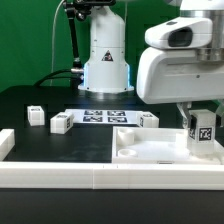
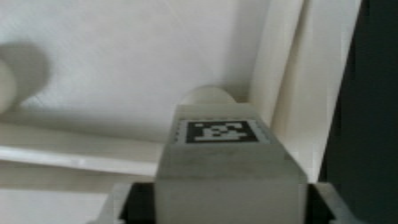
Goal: Assemble one leg
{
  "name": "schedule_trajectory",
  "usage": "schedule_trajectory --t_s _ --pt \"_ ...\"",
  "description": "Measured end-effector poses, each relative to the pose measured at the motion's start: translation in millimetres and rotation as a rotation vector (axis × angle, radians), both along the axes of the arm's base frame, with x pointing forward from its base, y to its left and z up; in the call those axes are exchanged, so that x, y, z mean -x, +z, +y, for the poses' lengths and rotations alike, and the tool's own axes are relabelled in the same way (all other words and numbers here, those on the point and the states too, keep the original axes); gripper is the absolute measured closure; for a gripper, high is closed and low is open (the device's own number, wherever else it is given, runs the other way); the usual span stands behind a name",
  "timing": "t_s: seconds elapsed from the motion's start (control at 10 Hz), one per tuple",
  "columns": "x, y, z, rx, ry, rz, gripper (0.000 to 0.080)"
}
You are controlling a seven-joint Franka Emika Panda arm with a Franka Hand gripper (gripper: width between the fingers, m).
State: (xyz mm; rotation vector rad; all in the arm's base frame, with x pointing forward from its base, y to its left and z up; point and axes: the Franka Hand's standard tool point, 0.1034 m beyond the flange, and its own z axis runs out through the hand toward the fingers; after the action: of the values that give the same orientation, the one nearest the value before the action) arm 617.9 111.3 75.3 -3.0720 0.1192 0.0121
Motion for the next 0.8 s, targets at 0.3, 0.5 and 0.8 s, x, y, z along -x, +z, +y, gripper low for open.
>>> schedule_trajectory --t_s 0.3,0.5,0.8 --pt "0.3 -0.4 5.1 -0.009 -0.389 0.0 0.0509" --pt "0.4 -0.5 5.9 -0.001 -0.618 0.018 0.0509" --pt "0.2 -0.6 5.3 -0.008 -0.771 0.035 0.0508"
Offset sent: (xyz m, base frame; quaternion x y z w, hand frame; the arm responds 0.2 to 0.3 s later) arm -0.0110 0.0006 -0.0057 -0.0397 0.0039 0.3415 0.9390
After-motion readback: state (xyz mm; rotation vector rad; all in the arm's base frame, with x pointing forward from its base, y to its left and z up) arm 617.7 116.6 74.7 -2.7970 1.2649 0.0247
